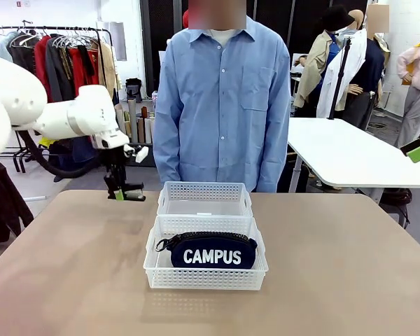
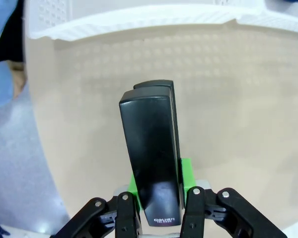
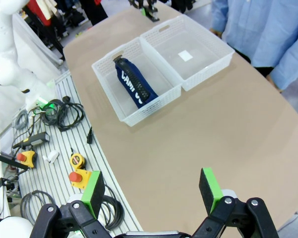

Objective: Distribute items into two baskets.
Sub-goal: Pick up the Stapler that the person points to, then place the picked Stapler into the Organizing basket as instructed by the person.

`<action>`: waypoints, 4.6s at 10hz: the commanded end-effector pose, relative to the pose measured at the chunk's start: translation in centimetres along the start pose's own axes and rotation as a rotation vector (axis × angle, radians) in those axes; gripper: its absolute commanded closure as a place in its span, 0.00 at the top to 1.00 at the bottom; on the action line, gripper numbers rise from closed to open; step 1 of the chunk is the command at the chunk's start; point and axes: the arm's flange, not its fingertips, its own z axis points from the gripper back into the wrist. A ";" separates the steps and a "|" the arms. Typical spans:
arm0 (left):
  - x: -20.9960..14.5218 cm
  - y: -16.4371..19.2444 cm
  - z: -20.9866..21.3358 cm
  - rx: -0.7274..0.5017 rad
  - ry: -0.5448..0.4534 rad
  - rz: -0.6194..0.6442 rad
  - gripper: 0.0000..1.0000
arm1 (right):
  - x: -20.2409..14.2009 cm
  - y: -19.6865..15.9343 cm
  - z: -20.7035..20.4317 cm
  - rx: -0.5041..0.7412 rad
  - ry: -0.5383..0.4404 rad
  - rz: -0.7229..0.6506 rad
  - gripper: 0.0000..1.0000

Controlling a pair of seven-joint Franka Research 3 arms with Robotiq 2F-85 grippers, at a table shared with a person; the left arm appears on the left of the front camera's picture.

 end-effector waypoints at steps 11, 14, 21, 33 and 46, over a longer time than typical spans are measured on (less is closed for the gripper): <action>0.3 -14.3 11.8 0.122 -0.060 0.005 0.00 | 0.2 0.1 0.0 0.003 -0.010 0.002 1.00; 0.9 -14.2 11.2 0.094 -0.023 0.017 0.00 | 0.2 0.1 0.0 0.003 -0.010 0.002 1.00; 0.9 -14.2 11.2 0.094 -0.023 0.017 0.00 | 0.2 0.1 0.0 0.003 -0.010 0.002 1.00; 0.9 -14.2 11.2 0.094 -0.023 0.017 0.00 | 0.2 0.1 0.0 0.003 -0.010 0.002 1.00; 5.3 -11.8 9.6 0.126 -0.123 -0.053 0.00 | 0.2 0.1 0.0 0.003 -0.010 0.002 1.00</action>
